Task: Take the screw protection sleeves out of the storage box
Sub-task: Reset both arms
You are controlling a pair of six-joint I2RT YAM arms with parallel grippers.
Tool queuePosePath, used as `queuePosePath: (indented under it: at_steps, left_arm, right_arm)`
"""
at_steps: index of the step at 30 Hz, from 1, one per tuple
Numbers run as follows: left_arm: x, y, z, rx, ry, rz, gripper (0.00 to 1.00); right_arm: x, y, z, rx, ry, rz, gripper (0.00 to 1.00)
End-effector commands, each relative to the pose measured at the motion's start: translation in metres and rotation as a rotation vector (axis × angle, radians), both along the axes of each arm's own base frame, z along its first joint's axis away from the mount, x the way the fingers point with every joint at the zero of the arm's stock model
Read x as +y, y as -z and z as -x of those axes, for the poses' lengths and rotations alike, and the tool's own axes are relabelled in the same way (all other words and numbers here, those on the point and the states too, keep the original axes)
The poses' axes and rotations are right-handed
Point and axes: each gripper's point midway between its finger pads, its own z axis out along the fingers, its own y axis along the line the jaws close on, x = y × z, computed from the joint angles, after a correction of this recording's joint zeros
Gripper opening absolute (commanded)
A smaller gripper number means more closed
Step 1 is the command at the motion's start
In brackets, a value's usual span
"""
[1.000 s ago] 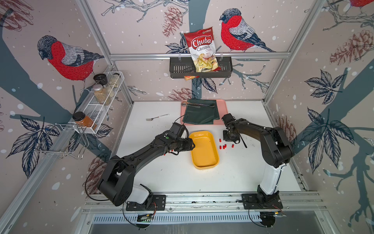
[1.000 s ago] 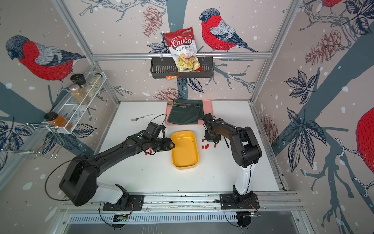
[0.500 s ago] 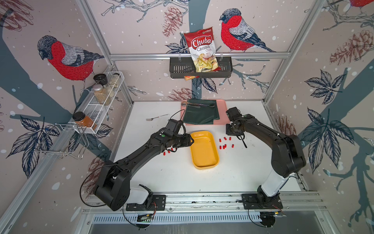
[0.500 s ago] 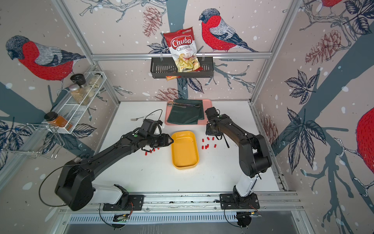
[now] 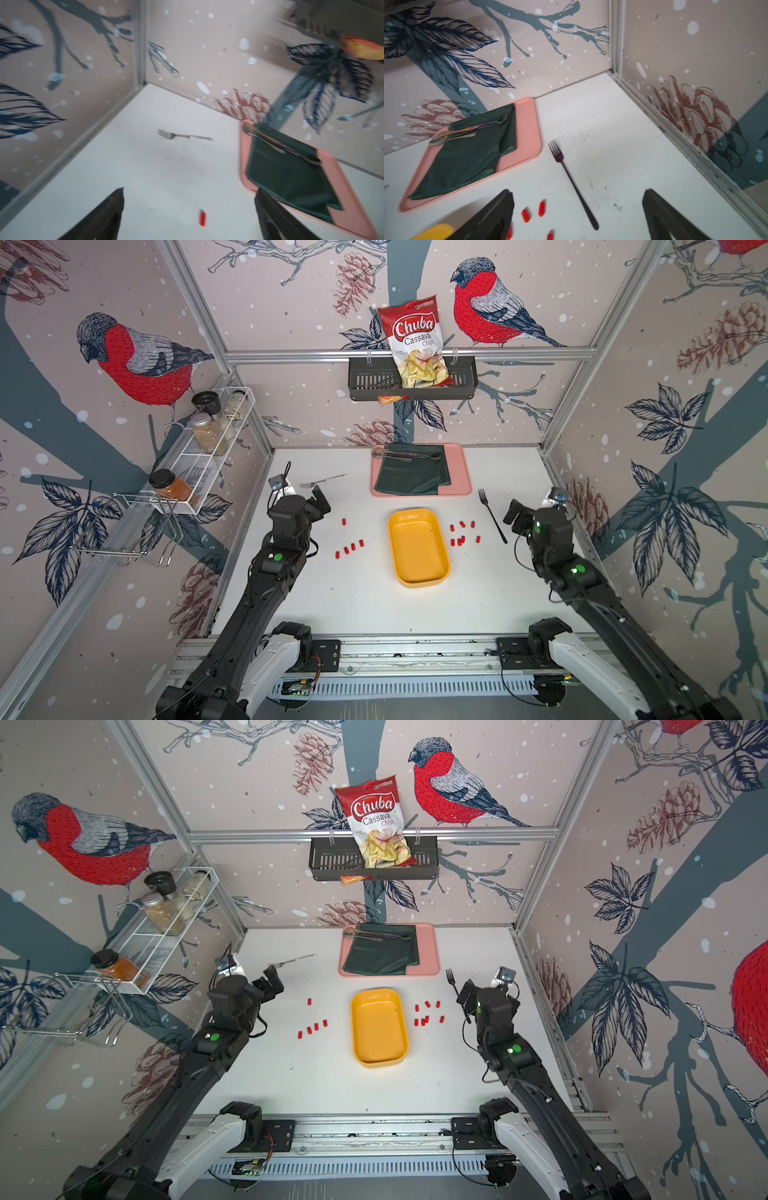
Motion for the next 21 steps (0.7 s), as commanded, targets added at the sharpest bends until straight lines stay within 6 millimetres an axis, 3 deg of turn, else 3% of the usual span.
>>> queuePosePath:
  at_steps: [1, 5, 7, 9, 12, 15, 17, 18, 21]
  left_arm:
    - [0.030, -0.030, 0.009, -0.281, -0.100, -0.142, 0.97]
    - [0.043, 0.031, 0.005, -0.178, -0.102, -0.108, 0.97]
    - [0.047, 0.053, 0.011, -0.178, -0.124, -0.108, 0.97]
    - [0.048, 0.070, 0.013, -0.172, -0.126, -0.119, 0.98]
    - [0.039, 0.080, -0.003, -0.153, -0.064, -0.128, 0.98]
    - [0.044, 0.098, -0.019, -0.139, -0.094, -0.129, 0.98]
    - [0.021, 0.100, -0.043, -0.112, 0.037, -0.183, 0.98]
    - [0.007, 0.114, -0.050, -0.053, 0.108, -0.206, 0.98]
    - [0.017, 0.111, -0.041, -0.095, 0.060, -0.176, 0.98]
  right_arm:
    - [-0.032, -0.012, 0.008, -0.276, 0.145, 0.007, 1.00]
    - [-0.055, 0.023, 0.023, -0.328, 0.229, 0.004, 1.00]
    - [-0.071, 0.047, 0.027, -0.286, 0.304, -0.008, 1.00]
    - [-0.071, 0.058, 0.021, -0.265, 0.273, -0.015, 1.00]
    - [-0.063, 0.051, 0.007, -0.300, 0.220, -0.011, 1.00]
    - [-0.074, 0.052, -0.011, -0.269, 0.270, 0.050, 1.00]
    - [-0.076, 0.051, -0.031, -0.254, 0.248, 0.071, 1.00]
    - [-0.074, 0.054, -0.041, -0.234, 0.229, 0.097, 1.00]
    - [-0.070, 0.061, -0.058, -0.223, 0.206, 0.117, 1.00]
